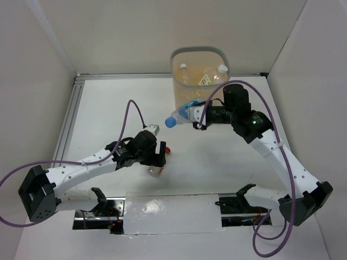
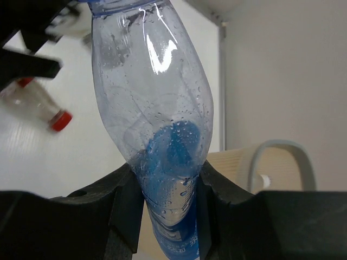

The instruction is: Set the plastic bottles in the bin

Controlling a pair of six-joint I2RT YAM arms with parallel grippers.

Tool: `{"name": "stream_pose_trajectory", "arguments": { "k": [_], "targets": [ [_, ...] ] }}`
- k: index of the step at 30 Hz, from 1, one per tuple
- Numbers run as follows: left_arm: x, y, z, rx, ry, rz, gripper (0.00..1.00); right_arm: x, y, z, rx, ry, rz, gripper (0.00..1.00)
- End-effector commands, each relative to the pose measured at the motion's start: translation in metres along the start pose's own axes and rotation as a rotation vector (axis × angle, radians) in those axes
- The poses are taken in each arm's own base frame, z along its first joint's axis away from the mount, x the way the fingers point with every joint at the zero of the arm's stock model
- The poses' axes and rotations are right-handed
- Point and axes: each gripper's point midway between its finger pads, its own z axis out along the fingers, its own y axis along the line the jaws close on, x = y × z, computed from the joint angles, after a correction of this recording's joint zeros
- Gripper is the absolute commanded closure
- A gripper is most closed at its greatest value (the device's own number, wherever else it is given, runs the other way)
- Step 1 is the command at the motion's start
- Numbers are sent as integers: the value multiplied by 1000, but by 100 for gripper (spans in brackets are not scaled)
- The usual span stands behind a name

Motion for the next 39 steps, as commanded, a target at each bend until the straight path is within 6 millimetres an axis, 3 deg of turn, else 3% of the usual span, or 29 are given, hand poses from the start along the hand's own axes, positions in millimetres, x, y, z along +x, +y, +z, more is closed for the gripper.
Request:
{"name": "stream_pose_trajectory", "arguments": {
  "k": [1, 3, 4, 6, 8, 10, 11, 13, 14, 15, 18, 20, 24, 26, 27, 29, 30, 31, 32, 34, 36, 37, 39],
  "targets": [
    [-3, -5, 10, 9, -20, 30, 0, -43, -68, -16, 186, -124, 110, 66],
    [3, -1, 17, -11, 6, 44, 0, -57, -117, -31, 326, -171, 153, 65],
    [5, -1, 19, -19, 11, 65, 0, -46, -131, -24, 351, -167, 189, 65],
    [8, 0, 25, -40, 24, 85, 0, -44, -175, -43, 481, -197, 233, 64],
    [9, -2, 27, -42, 21, 95, 0, -13, -199, -40, 534, -170, 314, 64],
    [8, 0, 32, -59, 18, 97, 0, -8, -220, -45, 571, -170, 331, 64],
    [12, 2, 33, -69, 20, 106, 0, 25, -221, -36, 551, -132, 402, 64],
    [10, 2, 36, -74, 10, 106, 0, 40, -224, -33, 517, -136, 499, 55],
    [14, 6, 41, -97, 24, 111, 0, 69, -209, -16, 444, -97, 598, 51],
    [11, 6, 43, -106, 19, 112, 0, 77, -211, -17, 442, -82, 631, 46],
    [13, 9, 51, -130, 29, 117, 0, 108, -195, -8, 414, -45, 709, 15],
    [11, 9, 57, -145, 29, 119, 0, 111, -193, -10, 408, -53, 722, 0],
    [11, 11, 64, -174, 34, 125, 1, 103, -197, -33, 413, -91, 769, 0],
    [13, 12, 70, -186, 50, 130, 1, 92, -196, -45, 398, -120, 788, 0],
    [13, 12, 73, -187, 51, 130, 7, 77, -192, -53, 367, -151, 780, 0],
    [16, 13, 80, -196, 64, 147, 22, 71, -180, -59, 333, -160, 810, 5],
    [14, 9, 82, -185, 69, 155, 47, 59, -173, -68, 312, -171, 805, 9],
    [12, 5, 83, -174, 70, 153, 58, 56, -166, -68, 289, -172, 799, 15],
    [14, 2, 83, -169, 72, 162, 65, 46, -163, -77, 289, -175, 778, 37],
    [0, -13, 75, -135, 37, 169, 79, 38, -148, -82, 251, -169, 786, 69],
    [-15, -31, 52, -83, -8, 189, 86, 33, -137, -90, 259, -145, 823, 98],
    [-36, -48, 38, -30, -61, 184, 86, 42, -126, -95, 269, -95, 838, 100],
    [-75, -82, -6, 98, -176, 220, 93, 57, -100, -109, 287, -19, 880, 88]
  ]
}}
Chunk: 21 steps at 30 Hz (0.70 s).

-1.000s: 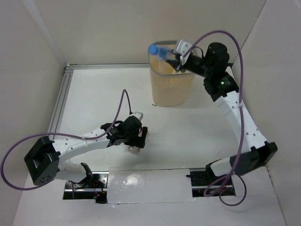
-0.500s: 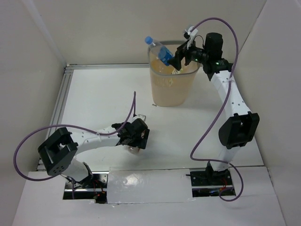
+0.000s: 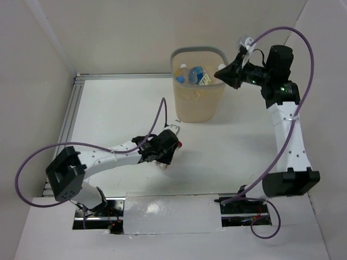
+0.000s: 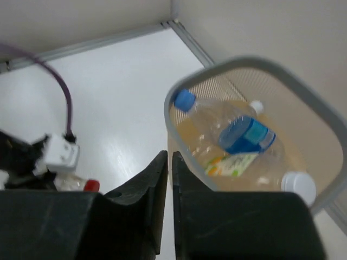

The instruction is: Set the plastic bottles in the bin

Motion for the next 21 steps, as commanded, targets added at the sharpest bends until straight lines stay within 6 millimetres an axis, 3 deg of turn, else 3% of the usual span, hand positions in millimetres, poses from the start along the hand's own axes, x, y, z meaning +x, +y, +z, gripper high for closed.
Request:
{"name": "stream_pose_trajectory", "arguments": {
  "k": [1, 2, 3, 4, 5, 7, 8, 9, 10, 11, 12, 13, 14, 15, 16, 17, 18, 19, 20, 21],
  "targets": [
    [-101, -47, -95, 236, -314, 56, 93, 48, 14, -34, 23, 122, 38, 83],
    [-119, -54, -114, 271, -373, 70, 93, 73, 20, -40, 10, 155, 67, 80],
    [-141, -63, -136, 319, -453, 77, 93, 84, 22, -47, 13, 169, 68, 77],
    [-177, -64, -169, 359, -560, 63, 93, 90, 31, -59, 15, 178, 77, 78],
    [-196, -67, -188, 389, -623, 77, 93, 104, 37, -63, -9, 199, 32, 84],
    [-241, -65, -217, 418, -758, 54, 93, 111, 55, -72, -23, 222, -7, 97],
    [-268, -67, -246, 449, -848, 48, 93, 116, 57, -74, -19, 233, -42, 100],
    [-284, -70, -242, 454, -870, 43, 93, 131, 64, -74, -29, 257, -29, 100],
    [-303, -63, -245, 443, -910, 24, 93, 133, 72, -76, -24, 267, -41, 100],
    [-329, -63, -269, 467, -1002, -7, 93, 140, 74, -76, -17, 292, -49, 100],
    [-343, -66, -249, 466, -994, -15, 93, 152, 78, -77, -16, 313, -26, 100],
    [-358, -59, -244, 452, -1016, -39, 93, 155, 83, -78, -16, 321, -32, 100],
    [-378, -58, -258, 475, -1077, -76, 92, 163, 86, -77, -14, 338, -19, 100],
    [-388, -59, -253, 492, -1088, -87, 92, 167, 87, -77, -16, 342, -1, 100],
    [-399, -56, -224, 483, -1070, -106, 92, 168, 88, -79, -6, 350, -6, 100],
    [-408, -54, -218, 487, -1081, -127, 90, 169, 88, -81, 7, 352, -9, 100],
    [-422, -56, -227, 525, -1118, -156, 85, 176, 91, -80, 3, 360, 17, 100],
    [-427, -59, -218, 523, -1113, -156, 84, 178, 92, -82, 14, 368, 27, 100],
    [-434, -56, -186, 501, -1080, -182, 84, 180, 91, -84, 27, 374, 18, 100],
    [-448, -52, -195, 513, -1110, -208, 84, 183, 92, -82, 26, 379, 22, 95]
  ]
}}
